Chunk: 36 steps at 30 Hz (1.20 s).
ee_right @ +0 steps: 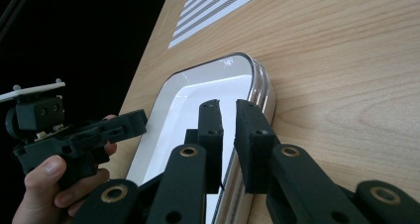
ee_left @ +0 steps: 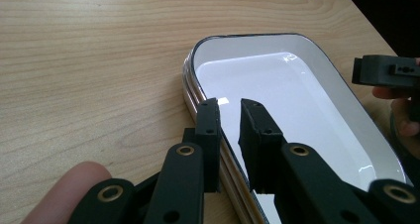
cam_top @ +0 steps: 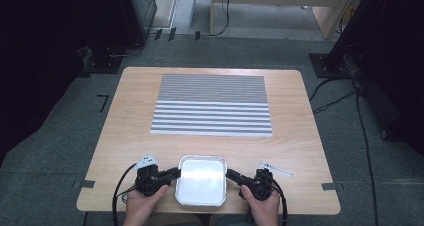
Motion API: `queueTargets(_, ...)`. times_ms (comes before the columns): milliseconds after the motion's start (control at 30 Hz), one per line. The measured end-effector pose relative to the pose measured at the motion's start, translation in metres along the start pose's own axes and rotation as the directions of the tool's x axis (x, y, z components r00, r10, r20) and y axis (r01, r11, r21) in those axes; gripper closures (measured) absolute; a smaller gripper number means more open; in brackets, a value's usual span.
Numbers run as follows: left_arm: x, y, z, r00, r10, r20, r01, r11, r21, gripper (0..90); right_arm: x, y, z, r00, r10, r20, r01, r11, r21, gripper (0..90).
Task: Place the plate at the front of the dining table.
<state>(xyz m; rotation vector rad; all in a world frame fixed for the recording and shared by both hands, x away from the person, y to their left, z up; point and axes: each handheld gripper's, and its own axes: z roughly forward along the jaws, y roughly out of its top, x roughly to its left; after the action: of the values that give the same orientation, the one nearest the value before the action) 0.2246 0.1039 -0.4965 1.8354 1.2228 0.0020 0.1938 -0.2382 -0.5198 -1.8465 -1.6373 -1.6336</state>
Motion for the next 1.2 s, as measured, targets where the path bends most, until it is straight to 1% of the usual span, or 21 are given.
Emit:
queueTargets(67, 0.0002, -0.0002, -0.0002, 1.0000, 0.000, 0.003, 0.000, 1.0000, -0.002, 79.3, -0.0015, 0.0001, 0.0012, 1.0000, 0.009, 0.001, -0.009, 1.000, 0.007, 83.1)
queueTargets(167, 0.0008, -0.0001, -0.0002, 1.0000, -0.004, 0.007, 0.004, 1.0000, -0.002, 79.3, -0.0013, -0.0007, 0.0029, 1.0000, 0.006, -0.005, -0.006, 1.000, 0.016, 83.1)
queueTargets(300, 0.0016, 0.0001, -0.0005, 0.9998, -0.015, 0.017, 0.015, 0.9999, -0.002, 78.8, -0.0019, -0.0003, 0.0032, 0.9999, 0.015, -0.009, -0.014, 1.000, 0.014, 83.0)
queueTargets(367, 0.0021, 0.0004, -0.0009, 0.9995, -0.021, 0.024, 0.021, 0.9998, -0.005, 78.1, -0.0029, -0.0003, 0.0030, 0.9999, 0.015, 0.008, -0.015, 1.000, 0.009, 82.9)
queueTargets(500, 0.0020, 0.0011, -0.0019, 0.9990, -0.025, 0.036, 0.025, 0.9996, -0.011, 76.6, -0.0052, -0.0006, 0.0037, 0.9992, 0.040, -0.004, -0.039, 0.999, 0.023, 82.7)
queueTargets(567, 0.0025, 0.0012, -0.0023, 0.9987, -0.027, 0.043, 0.027, 0.9996, -0.010, 75.6, -0.0054, -0.0007, 0.0044, 0.9991, 0.042, -0.007, -0.042, 0.999, 0.028, 82.6)
queueTargets(733, 0.0050, 0.0018, -0.0020, 0.9964, -0.054, 0.066, 0.053, 0.9985, 0.010, 72.9, -0.0063, -0.0003, 0.0046, 0.9989, 0.046, -0.010, -0.045, 0.998, 0.032, 82.6)
queueTargets(867, 0.0048, 0.0014, -0.0006, 0.9961, -0.063, 0.062, 0.062, 0.9977, 0.027, 71.4, -0.0061, -0.0006, 0.0047, 0.9989, 0.046, -0.009, -0.046, 0.998, 0.035, 82.5)
queueTargets(1000, 0.0074, 0.0024, -0.0028, 0.9913, -0.097, 0.088, 0.095, 0.9950, 0.030, 72.0, -0.0060, -0.0010, 0.0049, 0.9991, 0.042, -0.008, -0.042, 0.998, 0.038, 82.4)
queueTargets(1100, 0.0084, 0.0016, -0.0012, 0.9909, -0.104, 0.086, 0.100, 0.9936, 0.052, 72.5, -0.0061, -0.0014, 0.0053, 0.9992, 0.039, -0.010, -0.038, 0.998, 0.041, 82.3)
queueTargets(1200, 0.0086, 0.0007, 0.0002, 0.9914, -0.102, 0.082, 0.097, 0.9934, 0.060, 72.4, -0.0064, -0.0014, 0.0053, 0.9991, 0.040, -0.012, -0.040, 0.998, 0.041, 82.3)
